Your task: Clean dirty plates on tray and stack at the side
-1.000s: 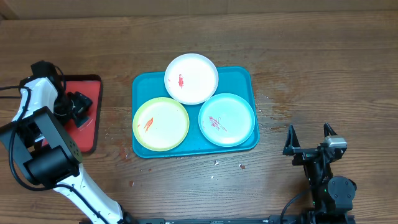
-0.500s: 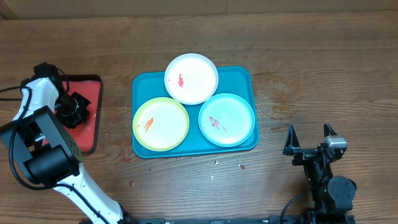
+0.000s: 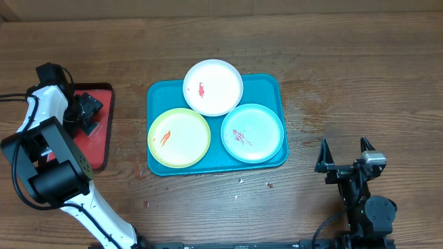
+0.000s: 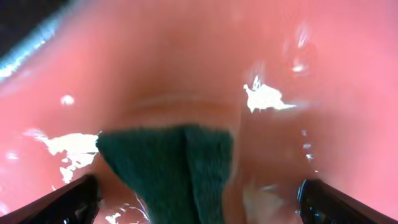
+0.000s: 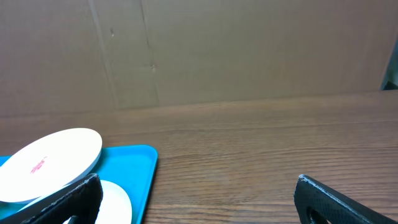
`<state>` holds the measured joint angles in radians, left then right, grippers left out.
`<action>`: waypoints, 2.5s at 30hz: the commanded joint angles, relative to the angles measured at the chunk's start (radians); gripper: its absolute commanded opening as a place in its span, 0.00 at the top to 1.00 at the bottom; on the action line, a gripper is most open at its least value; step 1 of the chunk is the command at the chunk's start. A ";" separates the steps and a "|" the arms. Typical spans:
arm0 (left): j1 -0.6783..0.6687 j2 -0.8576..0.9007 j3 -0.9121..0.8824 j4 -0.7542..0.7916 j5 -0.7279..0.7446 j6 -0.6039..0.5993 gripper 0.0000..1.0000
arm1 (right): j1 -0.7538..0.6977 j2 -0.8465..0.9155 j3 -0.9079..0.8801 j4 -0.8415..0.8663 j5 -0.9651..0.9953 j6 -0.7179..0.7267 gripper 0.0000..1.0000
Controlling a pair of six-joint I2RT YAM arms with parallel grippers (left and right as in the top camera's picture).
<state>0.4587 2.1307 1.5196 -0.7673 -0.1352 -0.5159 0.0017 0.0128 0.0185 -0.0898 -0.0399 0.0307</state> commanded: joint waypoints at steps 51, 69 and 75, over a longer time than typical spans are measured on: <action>0.006 0.024 -0.015 -0.245 0.214 0.049 0.75 | 0.004 -0.008 -0.010 0.007 0.010 0.006 0.00; 0.019 0.024 -0.015 -0.036 0.068 0.049 0.01 | 0.004 -0.008 -0.010 0.007 0.010 0.006 0.00; 0.019 0.027 -0.018 0.058 -0.011 0.109 0.23 | 0.004 -0.008 -0.010 0.007 0.010 0.006 0.00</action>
<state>0.4721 2.1323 1.5181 -0.7345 -0.0734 -0.4488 0.0017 0.0128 0.0185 -0.0898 -0.0372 0.0303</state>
